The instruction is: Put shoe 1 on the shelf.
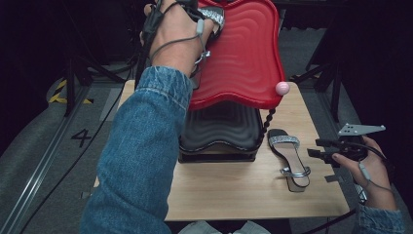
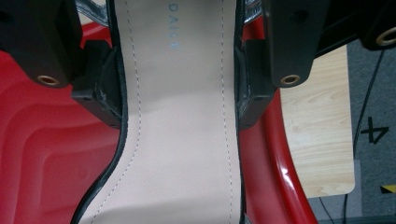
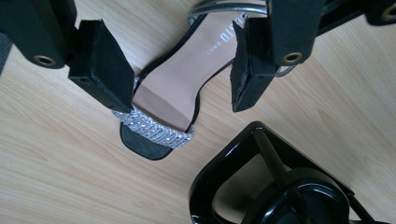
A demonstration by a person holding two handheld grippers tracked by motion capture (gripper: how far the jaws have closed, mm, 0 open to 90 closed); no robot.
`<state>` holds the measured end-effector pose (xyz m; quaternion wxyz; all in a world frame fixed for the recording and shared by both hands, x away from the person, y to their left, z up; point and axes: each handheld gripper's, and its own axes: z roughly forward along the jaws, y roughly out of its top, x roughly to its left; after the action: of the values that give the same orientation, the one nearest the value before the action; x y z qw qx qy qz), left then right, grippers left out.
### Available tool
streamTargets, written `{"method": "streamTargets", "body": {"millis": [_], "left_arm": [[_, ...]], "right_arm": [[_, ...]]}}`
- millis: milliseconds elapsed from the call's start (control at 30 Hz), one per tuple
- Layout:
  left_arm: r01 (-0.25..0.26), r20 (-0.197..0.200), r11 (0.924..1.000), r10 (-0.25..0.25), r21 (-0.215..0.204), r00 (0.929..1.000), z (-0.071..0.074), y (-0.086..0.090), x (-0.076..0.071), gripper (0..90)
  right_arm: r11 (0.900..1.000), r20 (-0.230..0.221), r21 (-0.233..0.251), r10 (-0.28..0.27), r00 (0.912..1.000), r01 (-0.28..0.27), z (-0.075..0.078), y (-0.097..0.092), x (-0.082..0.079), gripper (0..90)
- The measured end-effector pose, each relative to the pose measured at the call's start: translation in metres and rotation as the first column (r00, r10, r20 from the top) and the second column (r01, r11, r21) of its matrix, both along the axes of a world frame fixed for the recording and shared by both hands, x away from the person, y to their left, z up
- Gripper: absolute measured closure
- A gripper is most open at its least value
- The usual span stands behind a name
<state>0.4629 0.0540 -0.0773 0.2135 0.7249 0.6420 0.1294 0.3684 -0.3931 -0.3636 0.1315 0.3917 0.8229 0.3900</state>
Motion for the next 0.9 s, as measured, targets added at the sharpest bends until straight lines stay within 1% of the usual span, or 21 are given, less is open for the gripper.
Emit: {"method": "streamTargets", "body": {"millis": [33, 100, 200, 267, 300, 333, 400, 433, 533, 600, 667, 900], "left_arm": [[0.002, -0.001, 1.0000, -0.002, 0.006, 1.0000, -0.001, -0.002, 0.001, 42.4], [0.007, 0.000, 1.0000, -0.007, 0.004, 1.0000, -0.002, -0.005, 0.003, 42.3], [-0.008, 0.004, 0.9995, 0.008, -0.031, 1.0000, -0.004, -0.006, 0.005, 42.3], [-0.015, 0.011, 0.9990, 0.016, -0.041, 0.9998, -0.006, -0.007, 0.006, 42.3], [-0.016, 0.010, 0.9991, 0.016, -0.039, 0.9998, -0.008, -0.008, 0.006, 42.3], [-0.019, 0.006, 0.9994, 0.019, -0.027, 0.9998, -0.009, -0.009, 0.006, 42.2], [-0.016, 0.019, 0.9998, 0.016, -0.006, 0.9997, -0.012, -0.011, 0.005, 42.2], [-0.015, 0.019, 0.9999, 0.015, 0.000, 0.9997, -0.013, -0.011, 0.005, 42.2], [-0.010, 0.007, 0.9998, 0.010, 0.015, 0.9999, -0.019, -0.013, 0.007, 42.1], [-0.005, 0.018, 0.9997, 0.005, 0.023, 0.9998, -0.019, -0.013, 0.006, 42.1], [0.008, 0.015, 0.9994, -0.009, 0.033, 0.9998, -0.019, -0.013, 0.005, 42.0], [0.002, -0.007, 0.9997, -0.001, 0.026, 1.0000, -0.020, -0.007, 0.004, 41.7]], "right_arm": [[1.0000, -0.002, -0.002, 0.002, 1.0000, -0.002, 0.000, 0.001, 0.000, 40.3], [1.0000, -0.004, -0.005, 0.008, 1.0000, -0.008, 0.000, 0.003, 0.000, 40.3], [0.9999, -0.007, -0.011, 0.012, 0.9999, -0.012, -0.002, 0.005, -0.001, 40.2], [0.9998, -0.005, -0.011, 0.016, 0.9999, -0.016, -0.002, 0.004, -0.002, 40.2], [0.9999, -0.005, -0.009, 0.012, 0.9999, -0.013, -0.002, 0.004, -0.002, 40.2], [0.9999, -0.005, -0.008, 0.007, 1.0000, -0.008, -0.002, 0.003, -0.003, 40.2], [0.9999, -0.005, -0.011, 0.001, 1.0000, -0.001, -0.002, 0.001, -0.004, 40.2], [0.9999, -0.005, -0.012, -0.001, 1.0000, 0.001, -0.002, 0.000, -0.004, 40.2], [0.9999, -0.005, -0.017, 0.002, 1.0000, -0.002, -0.002, 0.001, -0.005, 40.2], [0.9999, -0.006, -0.014, 0.004, 1.0000, -0.004, -0.002, 0.001, -0.005, 40.1], [0.9999, -0.006, -0.016, 0.003, 1.0000, -0.003, -0.002, 0.002, -0.005, 40.1], [0.9997, -0.008, -0.022, 0.007, 0.9999, -0.007, -0.003, 0.003, -0.005, 40.1]]}}
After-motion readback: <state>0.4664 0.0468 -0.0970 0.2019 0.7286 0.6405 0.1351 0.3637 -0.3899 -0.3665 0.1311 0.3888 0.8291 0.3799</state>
